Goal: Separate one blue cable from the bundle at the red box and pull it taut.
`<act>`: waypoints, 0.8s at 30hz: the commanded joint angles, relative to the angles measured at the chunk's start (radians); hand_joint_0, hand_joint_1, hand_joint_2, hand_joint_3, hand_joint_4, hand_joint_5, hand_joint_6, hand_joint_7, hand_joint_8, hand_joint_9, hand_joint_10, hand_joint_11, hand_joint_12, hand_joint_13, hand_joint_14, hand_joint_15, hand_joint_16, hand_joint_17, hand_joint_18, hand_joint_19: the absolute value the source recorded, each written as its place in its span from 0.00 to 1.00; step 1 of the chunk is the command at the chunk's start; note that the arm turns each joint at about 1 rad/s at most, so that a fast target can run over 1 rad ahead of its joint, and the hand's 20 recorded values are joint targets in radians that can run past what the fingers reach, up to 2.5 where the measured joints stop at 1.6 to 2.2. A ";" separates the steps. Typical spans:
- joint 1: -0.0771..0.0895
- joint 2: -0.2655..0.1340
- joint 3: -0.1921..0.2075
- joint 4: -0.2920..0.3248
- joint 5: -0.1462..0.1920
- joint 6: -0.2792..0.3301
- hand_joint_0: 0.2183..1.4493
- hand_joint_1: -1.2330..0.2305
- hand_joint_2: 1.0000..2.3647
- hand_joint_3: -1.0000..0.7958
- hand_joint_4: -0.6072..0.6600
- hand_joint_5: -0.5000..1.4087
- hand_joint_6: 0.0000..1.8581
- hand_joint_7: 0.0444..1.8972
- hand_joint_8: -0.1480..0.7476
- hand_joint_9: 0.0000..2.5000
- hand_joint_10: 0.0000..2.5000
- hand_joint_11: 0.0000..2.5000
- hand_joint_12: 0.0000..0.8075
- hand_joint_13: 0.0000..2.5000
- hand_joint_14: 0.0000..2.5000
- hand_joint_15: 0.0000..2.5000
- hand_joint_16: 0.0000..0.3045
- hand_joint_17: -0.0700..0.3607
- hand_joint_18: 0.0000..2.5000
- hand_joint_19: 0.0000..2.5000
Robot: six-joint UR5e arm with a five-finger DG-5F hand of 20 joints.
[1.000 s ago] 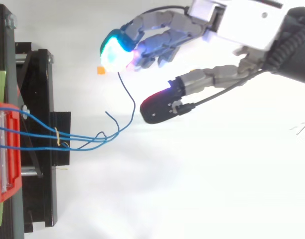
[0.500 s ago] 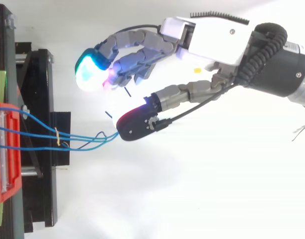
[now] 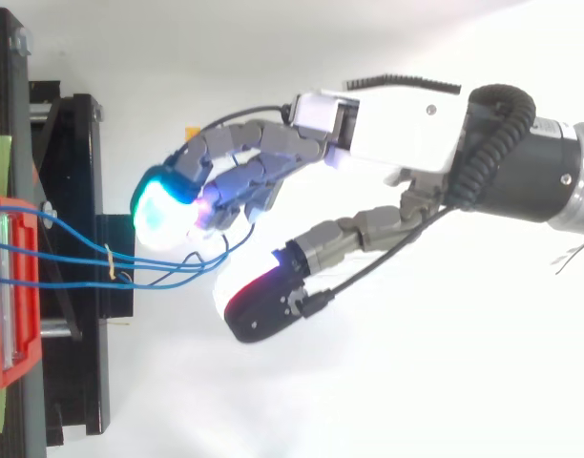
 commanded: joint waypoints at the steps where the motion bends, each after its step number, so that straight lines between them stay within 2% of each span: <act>1: 0.008 0.000 0.001 0.000 -0.019 0.043 0.24 0.43 0.00 0.28 0.65 0.15 0.27 0.41 0.49 0.27 0.01 0.23 0.46 0.31 0.01 0.17 0.17 0.43 0.25 0.30; 4: 0.011 0.000 0.000 0.000 -0.024 0.064 0.24 0.43 0.00 0.28 0.65 0.15 0.27 0.40 0.49 0.27 0.01 0.23 0.46 0.31 0.01 0.17 0.17 0.43 0.25 0.29; 10: 0.012 -0.001 0.001 0.007 -0.027 0.069 0.24 0.43 0.00 0.28 0.65 0.15 0.27 0.40 0.49 0.27 0.01 0.23 0.46 0.31 0.01 0.17 0.17 0.43 0.25 0.30; 12: 0.016 -0.026 0.001 0.025 -0.022 0.069 0.24 0.43 0.00 0.28 0.65 0.15 0.27 0.40 0.49 0.27 0.01 0.23 0.45 0.31 0.01 0.17 0.17 0.43 0.25 0.30; 16: 0.008 -0.043 0.006 0.057 -0.036 0.095 0.24 0.43 0.00 0.28 0.65 0.15 0.27 0.40 0.49 0.27 0.01 0.23 0.45 0.31 0.01 0.17 0.17 0.43 0.25 0.30; 24: 0.008 -0.043 0.014 0.080 -0.039 0.130 0.24 0.43 0.00 0.28 0.65 0.15 0.27 0.41 0.49 0.27 0.01 0.23 0.46 0.31 0.01 0.17 0.17 0.43 0.25 0.30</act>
